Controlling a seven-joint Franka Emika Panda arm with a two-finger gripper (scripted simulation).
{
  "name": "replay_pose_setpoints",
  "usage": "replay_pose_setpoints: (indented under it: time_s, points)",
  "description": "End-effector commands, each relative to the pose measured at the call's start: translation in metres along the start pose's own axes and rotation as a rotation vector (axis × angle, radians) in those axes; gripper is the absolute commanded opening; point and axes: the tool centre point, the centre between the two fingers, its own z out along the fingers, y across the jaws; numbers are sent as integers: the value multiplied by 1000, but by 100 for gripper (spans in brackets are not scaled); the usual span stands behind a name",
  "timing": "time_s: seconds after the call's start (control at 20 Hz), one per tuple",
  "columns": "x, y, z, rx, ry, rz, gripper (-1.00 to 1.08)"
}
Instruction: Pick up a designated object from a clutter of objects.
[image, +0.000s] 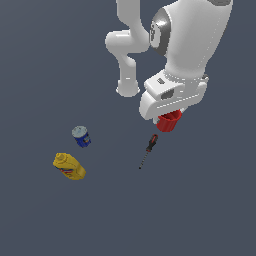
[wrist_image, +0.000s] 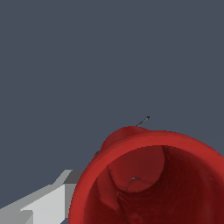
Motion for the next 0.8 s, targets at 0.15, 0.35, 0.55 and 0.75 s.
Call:
replay_pose_setpoints:
  time_s: [0.15,0.35,0.55,0.75]
  points:
    - [2,11,-51,0,1,0,-100]
    - [4,17,-78,-2,0,1,-100]
    - [6,21,-96,-2,0,1,-100]
    - [7,24,-105,-2,0,2,-100]
